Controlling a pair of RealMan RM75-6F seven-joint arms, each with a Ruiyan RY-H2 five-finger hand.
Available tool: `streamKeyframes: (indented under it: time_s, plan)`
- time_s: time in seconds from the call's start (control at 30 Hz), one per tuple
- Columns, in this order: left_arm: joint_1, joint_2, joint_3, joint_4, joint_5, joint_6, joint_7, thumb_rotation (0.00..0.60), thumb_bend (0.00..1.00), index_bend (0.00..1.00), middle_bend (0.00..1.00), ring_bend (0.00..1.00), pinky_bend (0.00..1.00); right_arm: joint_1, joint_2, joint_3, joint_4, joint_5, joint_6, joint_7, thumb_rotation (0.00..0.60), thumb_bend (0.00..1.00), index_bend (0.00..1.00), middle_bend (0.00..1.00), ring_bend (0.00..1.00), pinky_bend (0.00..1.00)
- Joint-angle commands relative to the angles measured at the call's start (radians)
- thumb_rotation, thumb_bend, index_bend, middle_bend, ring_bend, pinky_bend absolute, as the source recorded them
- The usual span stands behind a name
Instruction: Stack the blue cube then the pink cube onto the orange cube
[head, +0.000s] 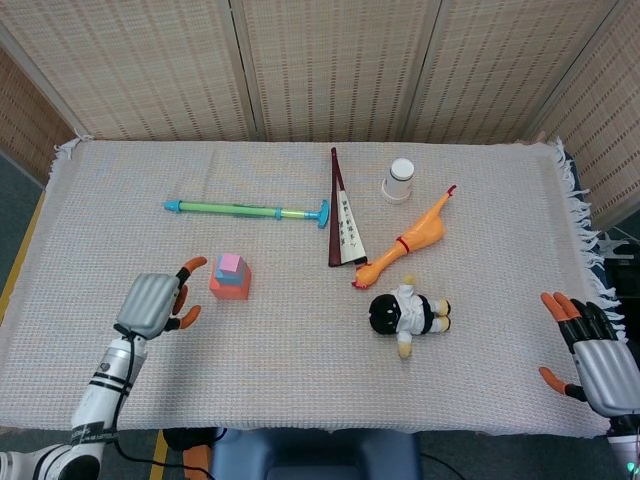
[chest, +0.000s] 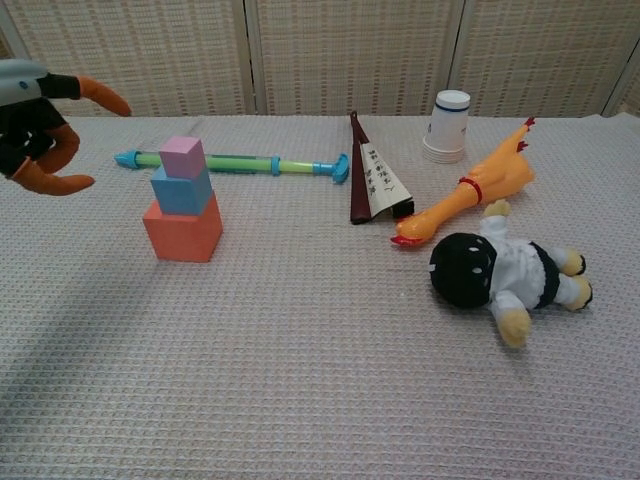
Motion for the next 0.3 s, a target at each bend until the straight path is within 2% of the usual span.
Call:
streamKeyframes:
  time_s: [0.03, 0.07, 0.13, 0.2, 0.3]
  plan:
    - [0.322, 0.092, 0.25, 0.204, 0.416, 0.217, -0.481, 0.6, 0.32, 0.05, 0.01, 0.0, 0.18, -0.004, -0.003, -0.005, -0.003, -0.011, 0.007, -0.005, 0.6, 0.12, 0.0, 0.0, 0.0, 0.0]
    - [0.374, 0.071, 0.258, 0.278, 0.455, 0.287, -0.547, 0.6, 0.32, 0.05, 0.0, 0.0, 0.16, -0.007, -0.005, -0.008, -0.004, -0.018, 0.011, -0.009, 0.6, 0.12, 0.0, 0.0, 0.0, 0.0]
    - [0.437, 0.042, 0.257, 0.357, 0.471, 0.361, -0.605, 0.6, 0.33, 0.06, 0.0, 0.0, 0.12, -0.01, -0.008, -0.012, -0.005, -0.027, 0.016, -0.017, 0.6, 0.12, 0.0, 0.0, 0.0, 0.0]
    - [0.462, 0.059, 0.274, 0.385, 0.514, 0.384, -0.582, 0.6, 0.34, 0.06, 0.0, 0.0, 0.11, -0.012, -0.013, -0.015, -0.005, -0.038, 0.021, -0.025, 0.6, 0.12, 0.0, 0.0, 0.0, 0.0]
    - [0.488, 0.068, 0.269, 0.388, 0.558, 0.421, -0.581, 0.6, 0.34, 0.05, 0.0, 0.0, 0.1, -0.015, -0.019, -0.017, -0.006, -0.042, 0.024, -0.037, 0.6, 0.12, 0.0, 0.0, 0.0, 0.0]
